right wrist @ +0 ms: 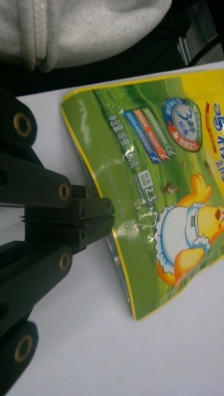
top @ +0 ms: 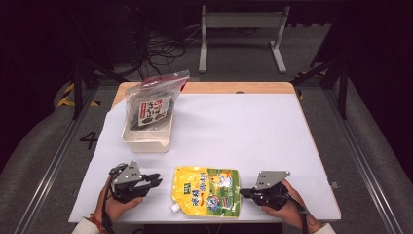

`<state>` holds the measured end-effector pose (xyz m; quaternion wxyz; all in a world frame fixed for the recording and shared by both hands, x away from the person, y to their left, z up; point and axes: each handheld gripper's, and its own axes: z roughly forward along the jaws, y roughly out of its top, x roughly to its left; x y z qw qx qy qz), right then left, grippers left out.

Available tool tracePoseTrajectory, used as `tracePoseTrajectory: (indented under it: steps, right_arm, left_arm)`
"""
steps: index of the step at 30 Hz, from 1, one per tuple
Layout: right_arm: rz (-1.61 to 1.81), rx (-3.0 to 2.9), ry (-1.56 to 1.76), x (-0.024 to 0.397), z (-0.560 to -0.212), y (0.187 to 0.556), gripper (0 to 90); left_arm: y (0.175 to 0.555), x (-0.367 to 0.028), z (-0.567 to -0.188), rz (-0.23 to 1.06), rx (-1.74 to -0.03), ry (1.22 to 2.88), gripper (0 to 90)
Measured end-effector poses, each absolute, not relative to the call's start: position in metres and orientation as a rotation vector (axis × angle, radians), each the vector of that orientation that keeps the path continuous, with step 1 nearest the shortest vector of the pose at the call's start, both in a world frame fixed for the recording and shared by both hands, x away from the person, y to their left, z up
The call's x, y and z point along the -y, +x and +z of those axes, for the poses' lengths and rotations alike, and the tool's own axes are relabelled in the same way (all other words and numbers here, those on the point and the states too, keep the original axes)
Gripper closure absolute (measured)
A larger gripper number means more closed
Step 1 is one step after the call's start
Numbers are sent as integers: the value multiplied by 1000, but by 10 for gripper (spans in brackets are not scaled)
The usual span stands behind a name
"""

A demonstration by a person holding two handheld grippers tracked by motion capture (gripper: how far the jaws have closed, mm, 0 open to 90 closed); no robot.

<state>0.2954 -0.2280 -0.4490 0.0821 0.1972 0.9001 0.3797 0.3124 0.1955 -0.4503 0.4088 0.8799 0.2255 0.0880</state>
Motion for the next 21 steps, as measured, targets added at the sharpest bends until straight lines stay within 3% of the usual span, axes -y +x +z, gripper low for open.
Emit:
tracePoseTrajectory:
  steps: [6, 21]
  right_arm:
    - [1132, -2722, 578, 227, -448, 292, 899]
    - [1084, -2787, 538, 221, -451, 286, 899]
  left_arm:
    - [317, -180, -463, 139, -532, 2294, 887]
    - [330, -161, -466, 143, -527, 2282, 900]
